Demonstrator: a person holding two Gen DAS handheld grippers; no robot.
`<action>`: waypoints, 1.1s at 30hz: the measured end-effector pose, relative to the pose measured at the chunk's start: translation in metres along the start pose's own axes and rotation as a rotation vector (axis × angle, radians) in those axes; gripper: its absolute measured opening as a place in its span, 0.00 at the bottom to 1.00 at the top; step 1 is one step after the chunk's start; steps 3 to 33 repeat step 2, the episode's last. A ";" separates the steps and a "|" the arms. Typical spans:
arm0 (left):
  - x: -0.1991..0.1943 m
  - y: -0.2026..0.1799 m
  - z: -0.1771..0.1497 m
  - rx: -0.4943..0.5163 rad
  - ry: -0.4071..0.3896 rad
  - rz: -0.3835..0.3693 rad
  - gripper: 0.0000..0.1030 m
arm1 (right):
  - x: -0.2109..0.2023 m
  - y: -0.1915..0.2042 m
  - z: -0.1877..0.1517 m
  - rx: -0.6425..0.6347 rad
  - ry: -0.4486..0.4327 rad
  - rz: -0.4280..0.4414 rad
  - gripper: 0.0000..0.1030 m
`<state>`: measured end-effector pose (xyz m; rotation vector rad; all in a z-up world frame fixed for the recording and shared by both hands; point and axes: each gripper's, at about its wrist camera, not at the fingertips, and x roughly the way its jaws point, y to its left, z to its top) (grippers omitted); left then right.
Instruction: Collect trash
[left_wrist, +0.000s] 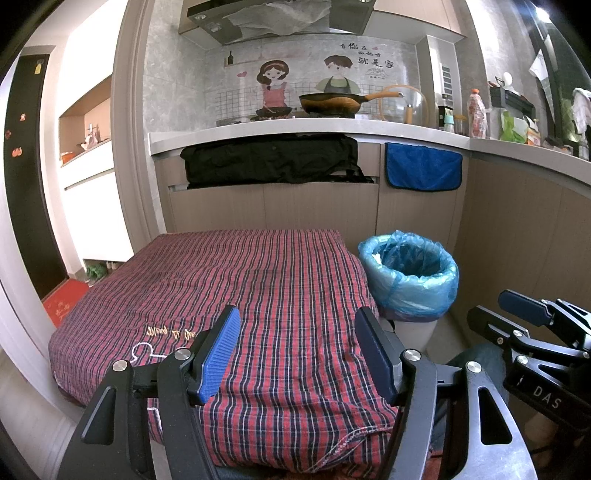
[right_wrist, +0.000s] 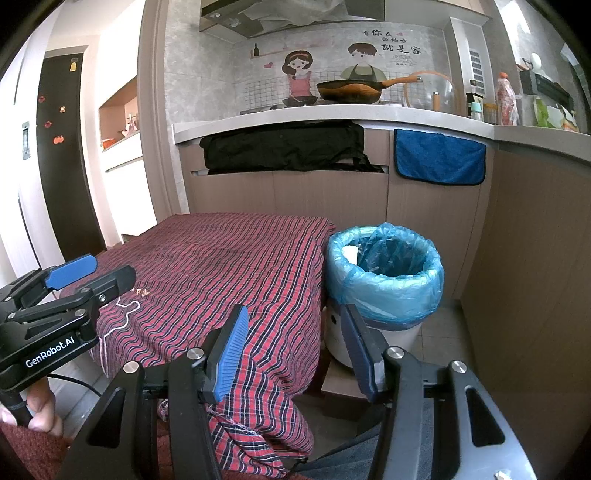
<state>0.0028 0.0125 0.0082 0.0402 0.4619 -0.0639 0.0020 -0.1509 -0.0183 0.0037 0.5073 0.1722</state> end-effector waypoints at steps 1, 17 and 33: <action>0.000 0.000 0.000 0.000 -0.001 0.000 0.63 | 0.000 0.000 0.000 0.000 -0.001 0.000 0.48; 0.001 0.000 0.000 0.000 -0.001 0.000 0.63 | 0.001 0.000 0.000 0.000 0.000 0.001 0.48; 0.001 0.000 0.000 0.000 -0.001 0.000 0.63 | 0.001 0.000 0.000 0.000 0.000 0.001 0.48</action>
